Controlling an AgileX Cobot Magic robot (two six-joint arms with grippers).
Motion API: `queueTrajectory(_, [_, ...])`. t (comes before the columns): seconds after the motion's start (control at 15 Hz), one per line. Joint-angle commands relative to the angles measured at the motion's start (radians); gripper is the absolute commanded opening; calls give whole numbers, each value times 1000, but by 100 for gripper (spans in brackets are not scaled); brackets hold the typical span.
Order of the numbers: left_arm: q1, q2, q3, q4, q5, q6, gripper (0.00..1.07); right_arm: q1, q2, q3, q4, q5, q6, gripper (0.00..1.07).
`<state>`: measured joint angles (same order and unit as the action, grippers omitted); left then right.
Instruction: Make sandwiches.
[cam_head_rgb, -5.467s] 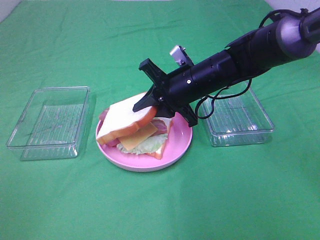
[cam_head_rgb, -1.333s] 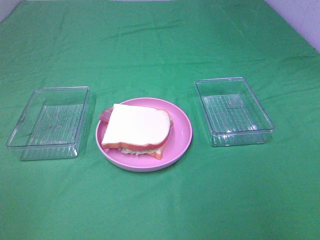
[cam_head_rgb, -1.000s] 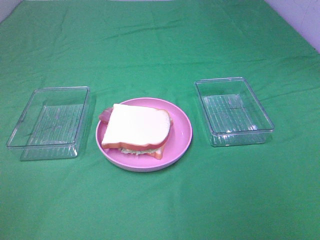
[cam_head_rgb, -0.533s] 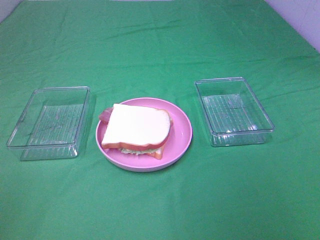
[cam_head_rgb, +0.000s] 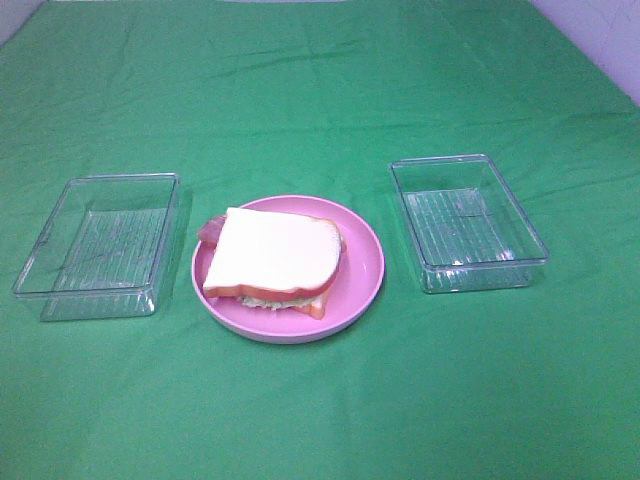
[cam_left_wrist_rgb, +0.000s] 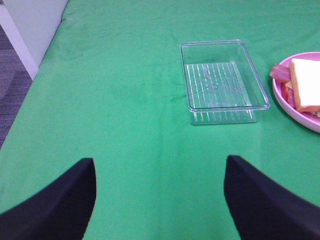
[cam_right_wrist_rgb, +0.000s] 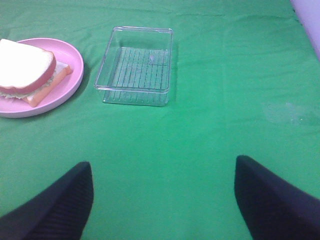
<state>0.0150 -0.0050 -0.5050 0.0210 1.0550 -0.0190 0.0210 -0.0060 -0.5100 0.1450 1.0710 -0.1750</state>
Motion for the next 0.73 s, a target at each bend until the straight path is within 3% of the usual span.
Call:
queueTrajectory(0.07, [2, -23, 6, -4, -12, 1, 69, -4, -14, 3, 0, -6, -13, 74])
queueTrajectory(0.73, [2, -21, 6, -4, -12, 1, 69, -4, -14, 3, 0, -6, -13, 74])
